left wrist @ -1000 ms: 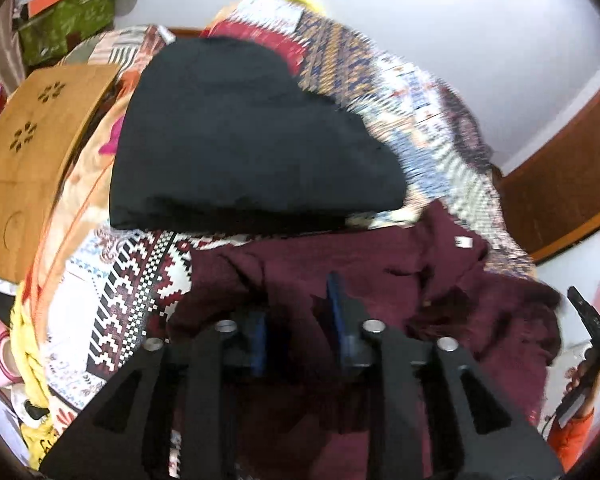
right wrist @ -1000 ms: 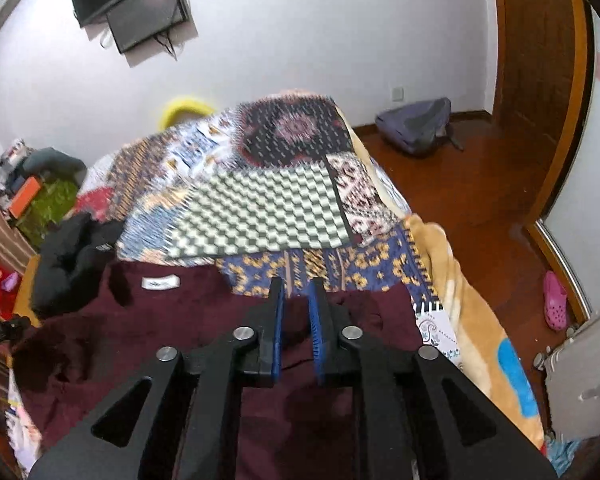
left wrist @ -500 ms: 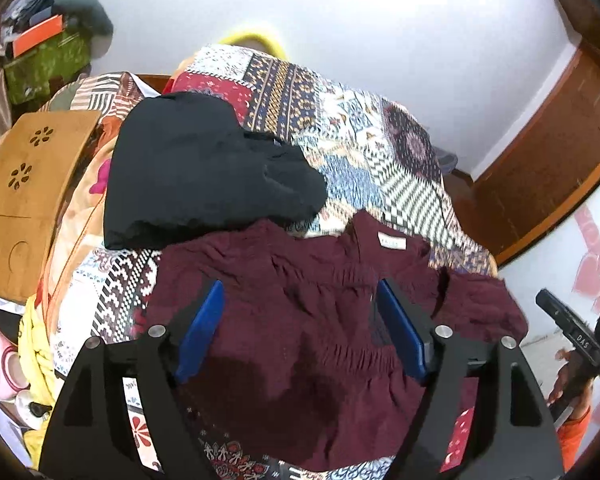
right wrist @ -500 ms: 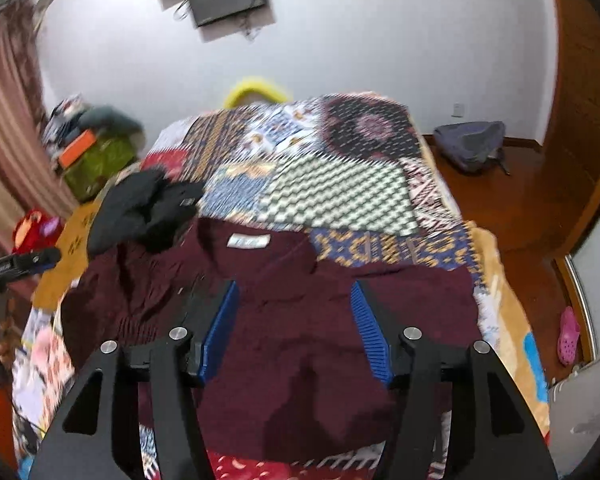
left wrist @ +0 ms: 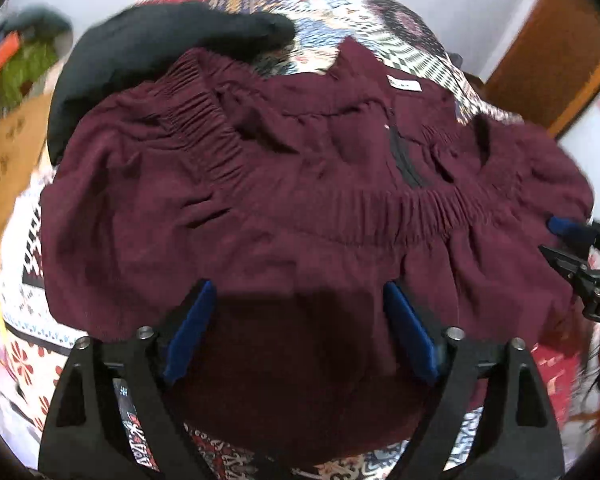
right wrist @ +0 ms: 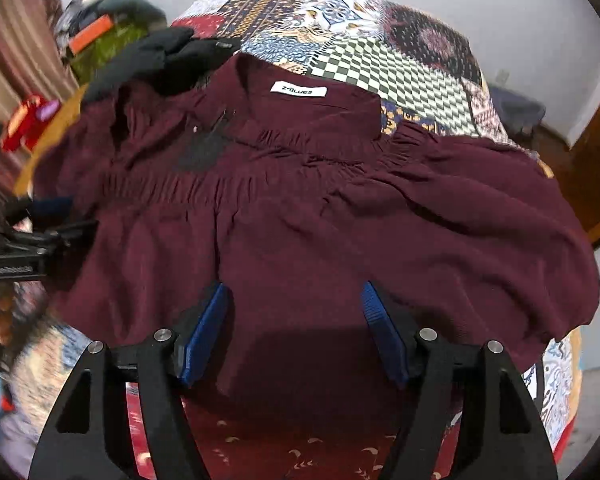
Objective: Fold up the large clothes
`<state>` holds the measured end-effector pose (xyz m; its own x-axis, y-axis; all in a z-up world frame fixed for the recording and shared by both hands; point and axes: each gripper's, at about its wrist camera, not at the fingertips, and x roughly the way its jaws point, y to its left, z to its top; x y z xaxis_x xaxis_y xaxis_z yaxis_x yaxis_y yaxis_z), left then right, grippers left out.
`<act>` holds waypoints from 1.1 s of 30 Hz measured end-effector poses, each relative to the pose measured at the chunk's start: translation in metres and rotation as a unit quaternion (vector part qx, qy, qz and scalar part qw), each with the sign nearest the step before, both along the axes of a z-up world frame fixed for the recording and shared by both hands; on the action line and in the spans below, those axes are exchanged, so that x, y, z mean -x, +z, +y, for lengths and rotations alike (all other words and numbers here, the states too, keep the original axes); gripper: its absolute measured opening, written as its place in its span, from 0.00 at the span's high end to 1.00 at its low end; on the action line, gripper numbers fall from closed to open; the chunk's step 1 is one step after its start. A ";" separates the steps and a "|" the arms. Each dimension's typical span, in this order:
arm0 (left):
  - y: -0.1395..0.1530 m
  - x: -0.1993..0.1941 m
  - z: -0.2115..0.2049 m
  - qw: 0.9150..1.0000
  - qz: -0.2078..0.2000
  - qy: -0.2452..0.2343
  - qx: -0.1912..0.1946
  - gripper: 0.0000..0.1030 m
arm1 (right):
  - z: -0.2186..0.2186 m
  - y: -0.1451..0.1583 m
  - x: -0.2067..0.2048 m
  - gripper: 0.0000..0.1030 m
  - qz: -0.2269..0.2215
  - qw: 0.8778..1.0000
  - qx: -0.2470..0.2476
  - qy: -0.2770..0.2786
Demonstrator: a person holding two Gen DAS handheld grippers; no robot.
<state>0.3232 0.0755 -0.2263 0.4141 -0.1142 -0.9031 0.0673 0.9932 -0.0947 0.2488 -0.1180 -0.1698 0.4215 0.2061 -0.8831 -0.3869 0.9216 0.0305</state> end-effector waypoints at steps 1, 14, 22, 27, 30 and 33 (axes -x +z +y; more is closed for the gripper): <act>-0.001 0.002 -0.004 1.000 -0.005 -0.003 -0.010 0.10 | 0.002 0.000 0.002 0.34 -0.003 1.000 0.009 0.003; 0.048 0.024 0.045 0.995 -0.061 0.070 0.037 0.10 | 0.011 0.026 0.005 0.34 0.002 1.000 -0.011 -0.011; 0.046 0.054 0.117 0.971 -0.064 0.182 0.140 0.10 | 0.034 0.038 0.009 0.34 -0.020 0.999 -0.020 0.015; 0.011 0.054 0.128 0.950 -0.018 0.209 0.231 0.10 | 0.039 0.035 0.009 0.34 -0.011 0.999 -0.028 0.020; -0.013 0.049 0.129 0.926 0.008 0.218 0.307 0.10 | 0.037 0.036 0.011 0.34 -0.009 0.999 -0.034 0.018; -0.033 0.037 0.129 0.907 0.019 0.233 0.350 0.10 | 0.033 0.039 0.011 0.34 -0.011 0.999 -0.039 0.012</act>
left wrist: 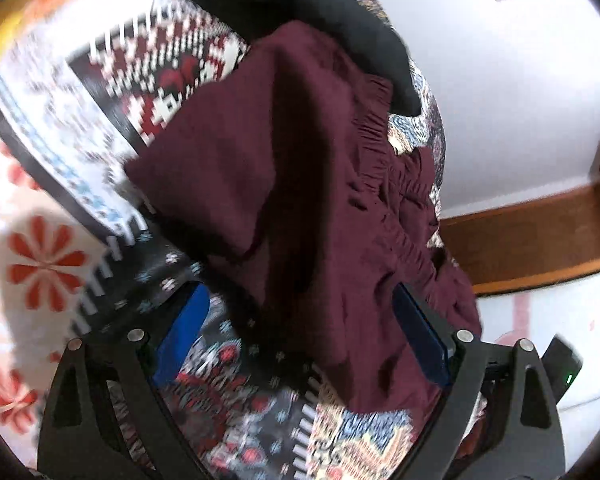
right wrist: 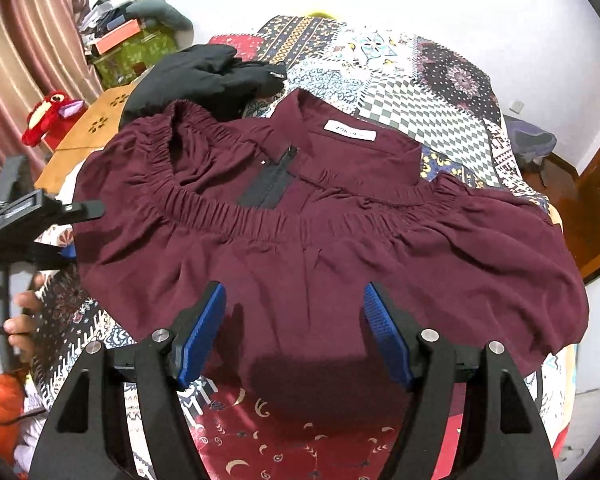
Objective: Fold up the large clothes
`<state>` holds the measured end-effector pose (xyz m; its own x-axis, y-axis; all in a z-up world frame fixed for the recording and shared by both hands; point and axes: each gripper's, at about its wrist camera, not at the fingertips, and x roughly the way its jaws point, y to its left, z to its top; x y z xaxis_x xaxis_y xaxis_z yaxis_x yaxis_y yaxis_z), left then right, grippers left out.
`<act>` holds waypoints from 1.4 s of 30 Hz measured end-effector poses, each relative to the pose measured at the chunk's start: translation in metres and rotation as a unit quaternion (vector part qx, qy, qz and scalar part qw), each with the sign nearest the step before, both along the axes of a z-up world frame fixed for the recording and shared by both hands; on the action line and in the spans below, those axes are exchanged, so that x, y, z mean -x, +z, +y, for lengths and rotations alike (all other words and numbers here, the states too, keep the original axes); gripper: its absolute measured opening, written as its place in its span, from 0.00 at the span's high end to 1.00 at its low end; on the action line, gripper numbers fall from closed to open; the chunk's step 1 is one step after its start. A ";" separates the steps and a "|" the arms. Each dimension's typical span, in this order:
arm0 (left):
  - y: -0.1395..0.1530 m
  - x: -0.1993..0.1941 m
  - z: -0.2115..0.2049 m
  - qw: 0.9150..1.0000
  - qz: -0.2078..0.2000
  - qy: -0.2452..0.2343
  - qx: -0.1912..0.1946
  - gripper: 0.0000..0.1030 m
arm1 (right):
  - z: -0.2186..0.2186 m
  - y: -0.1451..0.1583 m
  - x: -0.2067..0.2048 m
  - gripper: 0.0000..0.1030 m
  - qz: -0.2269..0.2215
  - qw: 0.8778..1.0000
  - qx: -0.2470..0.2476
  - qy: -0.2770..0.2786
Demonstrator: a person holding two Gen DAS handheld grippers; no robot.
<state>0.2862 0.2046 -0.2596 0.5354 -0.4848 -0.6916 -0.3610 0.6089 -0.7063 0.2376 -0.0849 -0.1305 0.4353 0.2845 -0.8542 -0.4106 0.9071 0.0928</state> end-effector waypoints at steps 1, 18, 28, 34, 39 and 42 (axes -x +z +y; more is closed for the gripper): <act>-0.003 -0.004 0.001 1.000 -0.005 0.004 0.010 0.10 | -0.002 0.000 -0.001 0.34 0.001 1.000 -0.003 -0.003; 0.038 -0.027 0.000 0.997 -0.057 0.056 -0.006 0.73 | -0.012 0.009 -0.010 0.34 0.041 0.996 -0.057 -0.051; 0.163 0.045 0.011 0.968 -0.188 0.095 -0.138 0.73 | 0.078 -0.012 0.004 0.31 0.098 0.990 -0.098 0.026; 0.173 0.036 -0.013 0.964 -0.188 0.078 -0.172 0.73 | 0.125 -0.057 0.011 0.28 0.153 0.982 -0.084 0.074; 0.185 0.022 -0.039 0.953 -0.198 0.047 -0.223 0.73 | 0.083 -0.049 0.004 0.28 0.174 0.973 -0.141 0.053; 0.198 0.009 -0.066 0.949 -0.209 0.021 -0.235 0.73 | 0.032 -0.032 0.005 0.28 0.124 0.980 -0.153 0.007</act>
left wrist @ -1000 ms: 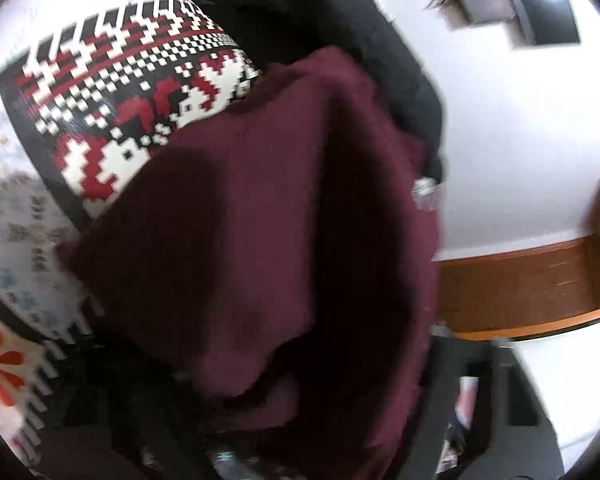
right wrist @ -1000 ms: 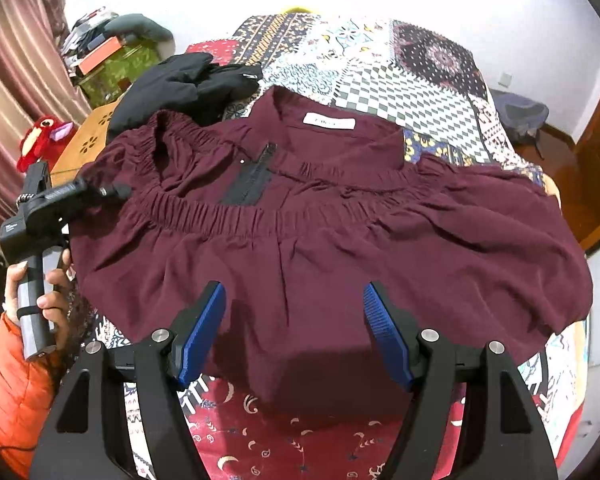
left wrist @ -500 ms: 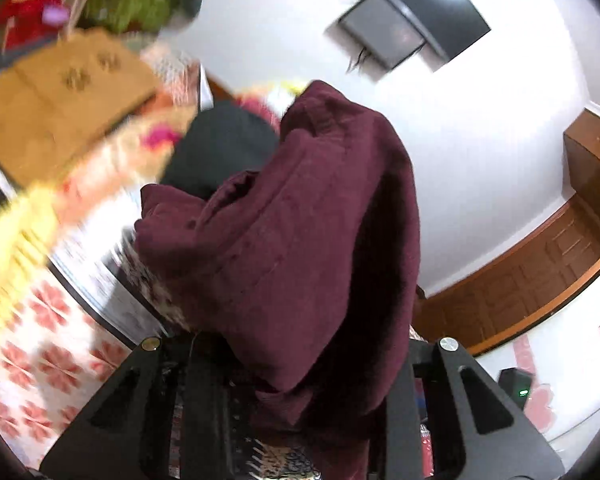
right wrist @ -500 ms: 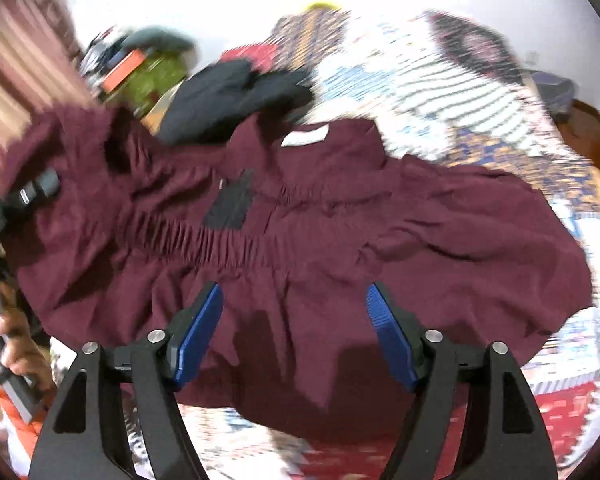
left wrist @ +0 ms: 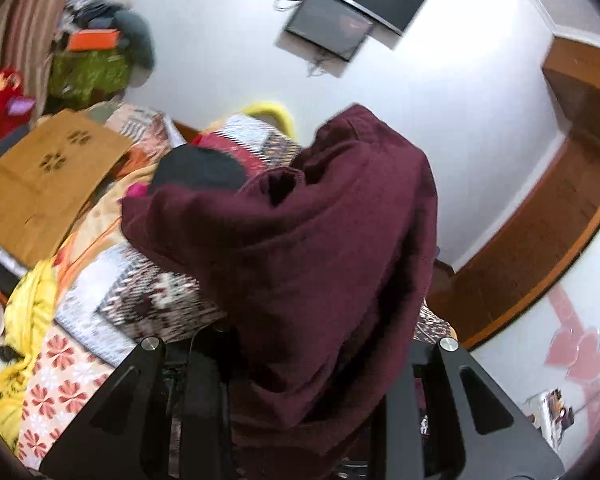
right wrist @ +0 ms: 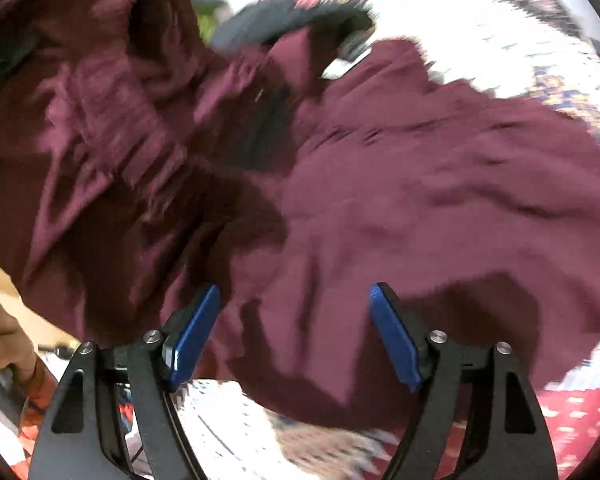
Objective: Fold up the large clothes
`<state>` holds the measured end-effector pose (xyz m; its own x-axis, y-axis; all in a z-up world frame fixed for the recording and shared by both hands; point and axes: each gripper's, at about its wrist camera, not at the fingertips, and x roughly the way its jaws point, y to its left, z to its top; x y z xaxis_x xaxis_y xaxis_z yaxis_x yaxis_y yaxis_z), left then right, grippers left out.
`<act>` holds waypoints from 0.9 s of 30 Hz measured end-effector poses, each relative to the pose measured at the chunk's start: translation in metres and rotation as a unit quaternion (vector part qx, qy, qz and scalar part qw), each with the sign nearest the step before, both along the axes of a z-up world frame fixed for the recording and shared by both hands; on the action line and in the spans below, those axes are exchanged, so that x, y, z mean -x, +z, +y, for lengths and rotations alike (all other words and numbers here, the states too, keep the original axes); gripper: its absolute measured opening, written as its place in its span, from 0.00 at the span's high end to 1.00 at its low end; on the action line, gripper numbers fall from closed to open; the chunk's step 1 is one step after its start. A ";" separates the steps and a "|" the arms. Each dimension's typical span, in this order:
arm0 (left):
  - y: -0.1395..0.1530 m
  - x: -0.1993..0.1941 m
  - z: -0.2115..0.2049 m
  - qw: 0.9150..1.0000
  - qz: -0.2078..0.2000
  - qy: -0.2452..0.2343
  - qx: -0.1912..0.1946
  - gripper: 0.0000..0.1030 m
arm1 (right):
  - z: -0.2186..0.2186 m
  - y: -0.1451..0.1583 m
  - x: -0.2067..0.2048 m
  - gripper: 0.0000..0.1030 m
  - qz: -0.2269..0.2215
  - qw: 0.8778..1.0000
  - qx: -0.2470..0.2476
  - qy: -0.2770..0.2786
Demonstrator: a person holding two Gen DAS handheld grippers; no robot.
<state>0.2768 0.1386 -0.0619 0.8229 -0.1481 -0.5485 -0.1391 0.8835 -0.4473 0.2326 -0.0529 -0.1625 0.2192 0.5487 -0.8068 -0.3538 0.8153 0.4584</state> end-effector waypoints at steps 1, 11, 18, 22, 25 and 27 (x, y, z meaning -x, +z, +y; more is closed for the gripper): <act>0.004 -0.007 -0.015 1.000 -0.001 -0.010 -0.007 0.73 | -0.013 0.003 0.002 0.28 -0.011 1.000 0.004 -0.015; -0.050 -0.084 -0.202 0.978 0.072 -0.165 -0.101 0.71 | -0.172 0.018 0.012 0.28 -0.045 0.977 0.044 -0.202; -0.124 -0.077 -0.267 0.935 0.156 -0.258 -0.189 0.58 | -0.201 0.026 0.021 0.28 -0.059 0.969 0.063 -0.233; -0.103 -0.067 -0.249 0.932 0.151 -0.289 -0.159 0.47 | -0.199 0.040 0.022 0.28 -0.083 0.968 0.058 -0.231; -0.082 -0.050 -0.227 0.934 0.144 -0.306 -0.117 0.42 | -0.194 0.060 0.030 0.28 -0.105 0.969 0.046 -0.217; -0.066 -0.034 -0.217 0.937 0.131 -0.305 -0.107 0.36 | -0.181 0.069 0.030 0.28 -0.123 0.972 0.042 -0.198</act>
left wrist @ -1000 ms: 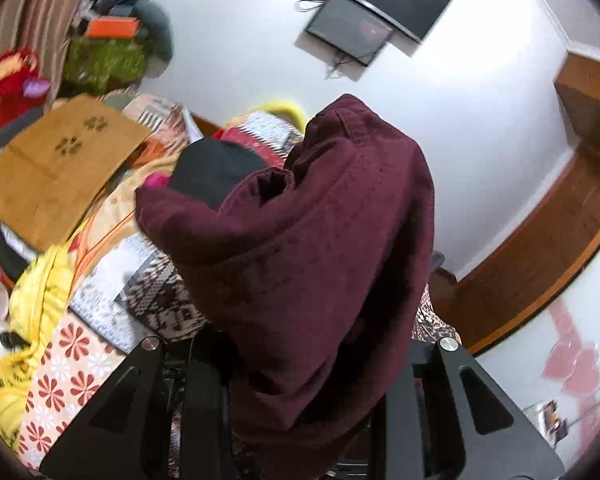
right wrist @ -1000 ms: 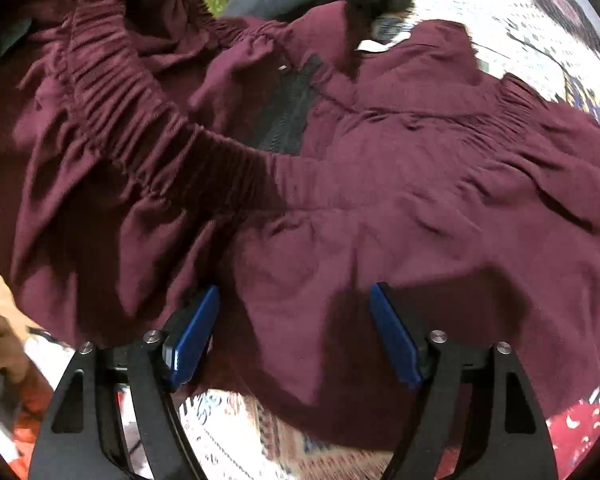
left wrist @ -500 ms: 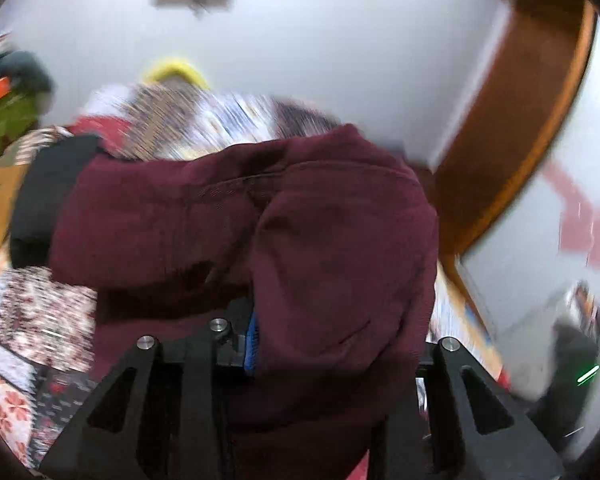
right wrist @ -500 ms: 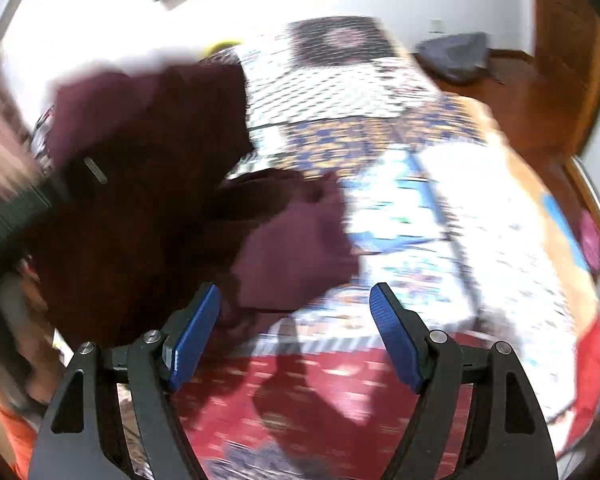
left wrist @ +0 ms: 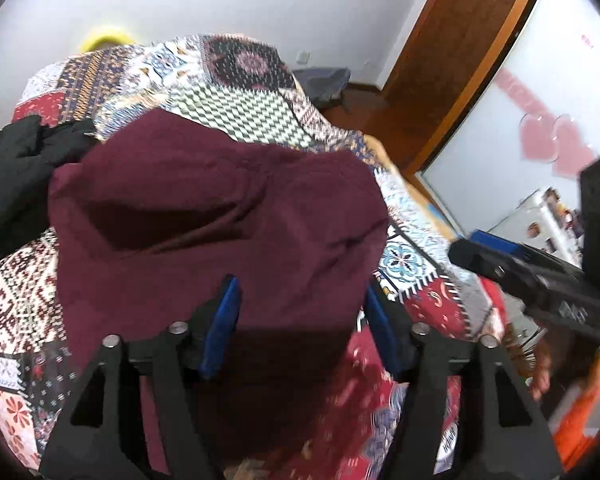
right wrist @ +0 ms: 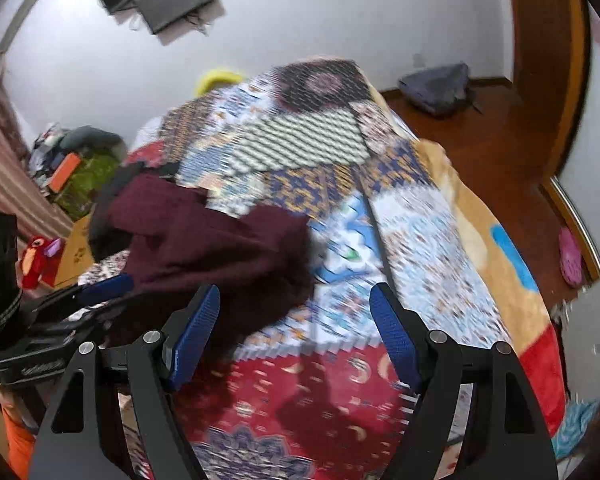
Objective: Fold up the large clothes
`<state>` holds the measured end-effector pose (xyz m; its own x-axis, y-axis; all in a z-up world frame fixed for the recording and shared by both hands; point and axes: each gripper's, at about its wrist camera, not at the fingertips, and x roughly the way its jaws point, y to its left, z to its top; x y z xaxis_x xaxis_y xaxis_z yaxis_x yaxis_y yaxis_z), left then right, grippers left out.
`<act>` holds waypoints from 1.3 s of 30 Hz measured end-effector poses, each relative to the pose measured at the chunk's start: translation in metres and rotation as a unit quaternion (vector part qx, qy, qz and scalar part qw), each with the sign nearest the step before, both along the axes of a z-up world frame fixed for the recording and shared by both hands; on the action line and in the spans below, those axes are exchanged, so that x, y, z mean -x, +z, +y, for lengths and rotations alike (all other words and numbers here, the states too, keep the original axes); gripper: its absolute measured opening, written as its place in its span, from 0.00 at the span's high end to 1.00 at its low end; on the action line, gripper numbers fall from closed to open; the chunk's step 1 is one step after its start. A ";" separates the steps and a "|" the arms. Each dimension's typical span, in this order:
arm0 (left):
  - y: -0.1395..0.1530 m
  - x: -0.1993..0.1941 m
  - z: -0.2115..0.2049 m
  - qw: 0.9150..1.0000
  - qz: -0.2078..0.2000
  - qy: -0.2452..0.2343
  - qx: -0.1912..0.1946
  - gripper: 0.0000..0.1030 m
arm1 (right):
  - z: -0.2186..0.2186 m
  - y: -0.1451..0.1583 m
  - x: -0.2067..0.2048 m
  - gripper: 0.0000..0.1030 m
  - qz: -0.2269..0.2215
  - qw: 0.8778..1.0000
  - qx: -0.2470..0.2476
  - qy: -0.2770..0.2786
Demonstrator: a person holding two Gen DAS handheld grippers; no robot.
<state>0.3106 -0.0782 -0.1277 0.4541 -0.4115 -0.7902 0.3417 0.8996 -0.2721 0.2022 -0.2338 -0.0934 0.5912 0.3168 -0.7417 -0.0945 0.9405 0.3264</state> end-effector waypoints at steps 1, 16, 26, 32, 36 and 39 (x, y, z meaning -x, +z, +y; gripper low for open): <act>0.008 0.006 0.013 1.000 -0.010 0.007 0.008 0.33 | 0.010 0.005 -0.002 0.28 -0.008 1.000 0.003 0.013; -0.049 0.008 0.114 0.991 0.023 0.100 -0.091 0.15 | 0.083 -0.029 -0.057 0.26 -0.003 0.988 0.123 0.092; -0.104 0.028 0.129 0.991 0.071 0.109 -0.027 0.09 | 0.017 -0.091 -0.059 0.15 0.100 0.992 0.033 0.075; -0.090 0.031 0.121 0.991 0.059 0.101 -0.063 0.10 | 0.032 -0.066 -0.051 0.15 0.068 0.990 0.093 0.077; -0.069 0.032 0.120 0.991 0.038 0.104 -0.078 0.10 | 0.038 -0.050 -0.049 0.15 0.044 0.988 0.114 0.091; -0.049 0.029 0.130 0.989 0.019 0.121 -0.080 0.10 | 0.033 -0.040 -0.047 0.13 0.027 0.989 0.110 0.090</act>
